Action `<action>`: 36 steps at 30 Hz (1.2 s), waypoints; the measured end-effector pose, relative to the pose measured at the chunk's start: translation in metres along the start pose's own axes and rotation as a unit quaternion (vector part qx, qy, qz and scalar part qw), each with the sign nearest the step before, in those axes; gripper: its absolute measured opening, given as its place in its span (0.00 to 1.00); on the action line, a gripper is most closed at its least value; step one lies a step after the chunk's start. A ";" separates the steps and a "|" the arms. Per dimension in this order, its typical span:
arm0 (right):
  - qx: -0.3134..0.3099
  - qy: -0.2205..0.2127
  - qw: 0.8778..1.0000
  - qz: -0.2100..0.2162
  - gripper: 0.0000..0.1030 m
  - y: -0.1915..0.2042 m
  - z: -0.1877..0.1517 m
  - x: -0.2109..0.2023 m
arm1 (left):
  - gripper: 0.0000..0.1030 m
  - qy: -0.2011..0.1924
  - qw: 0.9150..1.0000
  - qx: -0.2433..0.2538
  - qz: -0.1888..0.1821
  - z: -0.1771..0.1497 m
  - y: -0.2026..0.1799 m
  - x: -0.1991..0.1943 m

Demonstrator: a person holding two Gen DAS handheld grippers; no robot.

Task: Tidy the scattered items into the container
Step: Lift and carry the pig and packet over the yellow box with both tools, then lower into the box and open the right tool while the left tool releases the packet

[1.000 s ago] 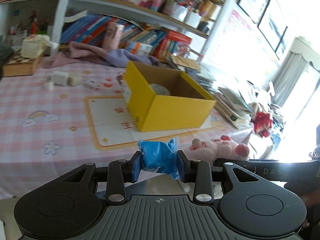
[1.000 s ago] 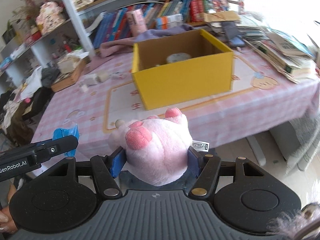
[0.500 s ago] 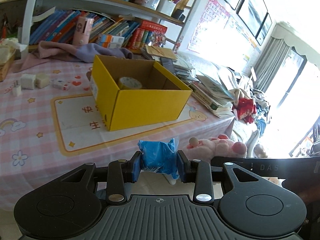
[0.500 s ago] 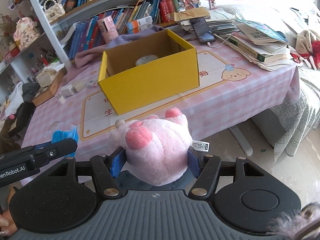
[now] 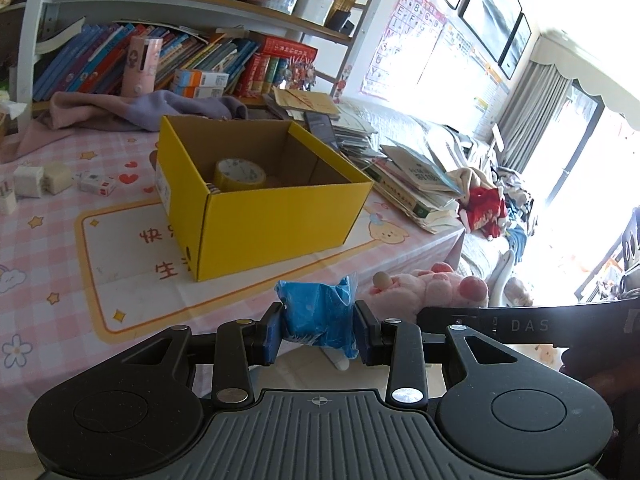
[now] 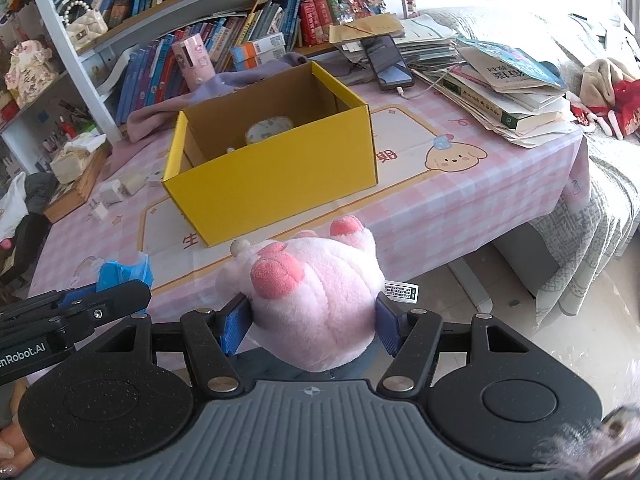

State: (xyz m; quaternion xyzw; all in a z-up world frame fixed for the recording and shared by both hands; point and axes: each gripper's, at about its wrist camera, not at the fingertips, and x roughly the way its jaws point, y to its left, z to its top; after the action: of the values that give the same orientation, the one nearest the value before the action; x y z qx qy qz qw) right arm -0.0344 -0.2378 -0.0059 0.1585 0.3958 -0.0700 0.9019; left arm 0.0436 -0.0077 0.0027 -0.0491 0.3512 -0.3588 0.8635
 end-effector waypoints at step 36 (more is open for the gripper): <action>-0.186 -0.082 0.976 0.083 0.60 -0.005 0.165 0.103 | 0.34 -0.081 0.986 0.027 0.140 0.115 -0.005 0.107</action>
State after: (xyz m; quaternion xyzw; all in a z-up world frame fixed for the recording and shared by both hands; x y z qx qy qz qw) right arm 0.1488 -0.2990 0.0220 0.0138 0.3118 0.0673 0.9477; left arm 0.1673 -0.1010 0.0295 -0.0049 0.2736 -0.2389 0.9317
